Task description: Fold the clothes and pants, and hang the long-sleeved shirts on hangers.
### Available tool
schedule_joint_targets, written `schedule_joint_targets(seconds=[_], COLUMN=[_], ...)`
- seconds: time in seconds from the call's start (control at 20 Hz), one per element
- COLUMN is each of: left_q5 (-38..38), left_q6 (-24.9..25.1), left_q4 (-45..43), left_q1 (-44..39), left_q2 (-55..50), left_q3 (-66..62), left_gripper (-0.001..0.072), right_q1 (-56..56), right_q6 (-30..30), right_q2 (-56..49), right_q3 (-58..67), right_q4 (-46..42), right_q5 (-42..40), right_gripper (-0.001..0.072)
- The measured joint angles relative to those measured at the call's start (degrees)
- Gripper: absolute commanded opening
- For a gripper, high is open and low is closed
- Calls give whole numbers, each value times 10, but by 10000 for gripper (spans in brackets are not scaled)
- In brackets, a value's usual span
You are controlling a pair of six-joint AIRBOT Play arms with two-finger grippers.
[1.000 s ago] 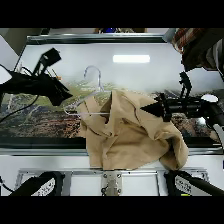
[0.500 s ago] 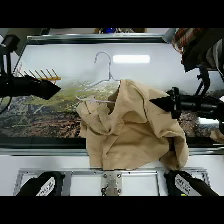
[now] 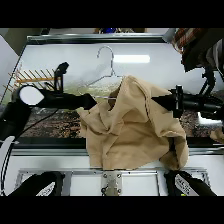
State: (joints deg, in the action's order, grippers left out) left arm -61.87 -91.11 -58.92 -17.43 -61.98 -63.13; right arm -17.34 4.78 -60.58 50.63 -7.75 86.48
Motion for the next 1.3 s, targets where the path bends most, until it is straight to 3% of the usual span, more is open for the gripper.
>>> schedule_joint_targets(seconds=[0.65, 0.7, 0.75, 0.85, 1.3], left_q5=[59, 60, 60, 60, 38], left_q6=[-68, -69, -72, -77, -90], left_q4=[-1, -4, -7, -11, -89], left_q1=[-109, -113, -117, -122, -37], left_q2=[-71, -74, -78, -88, -45], left_q3=[-20, -19, -19, -19, -19], left_gripper=[616, 565, 300, 28, 16], right_q1=[0, 0, 0, 0, 0], right_q6=[7, 9, 9, 11, 37], right_q2=[0, 0, 1, 3, 54], right_q3=[0, 0, 0, 0, 0], right_q4=[0, 0, 0, 0, 0], right_q5=[-2, -2, -1, -2, -2], right_gripper=[18, 18, 18, 18, 17])
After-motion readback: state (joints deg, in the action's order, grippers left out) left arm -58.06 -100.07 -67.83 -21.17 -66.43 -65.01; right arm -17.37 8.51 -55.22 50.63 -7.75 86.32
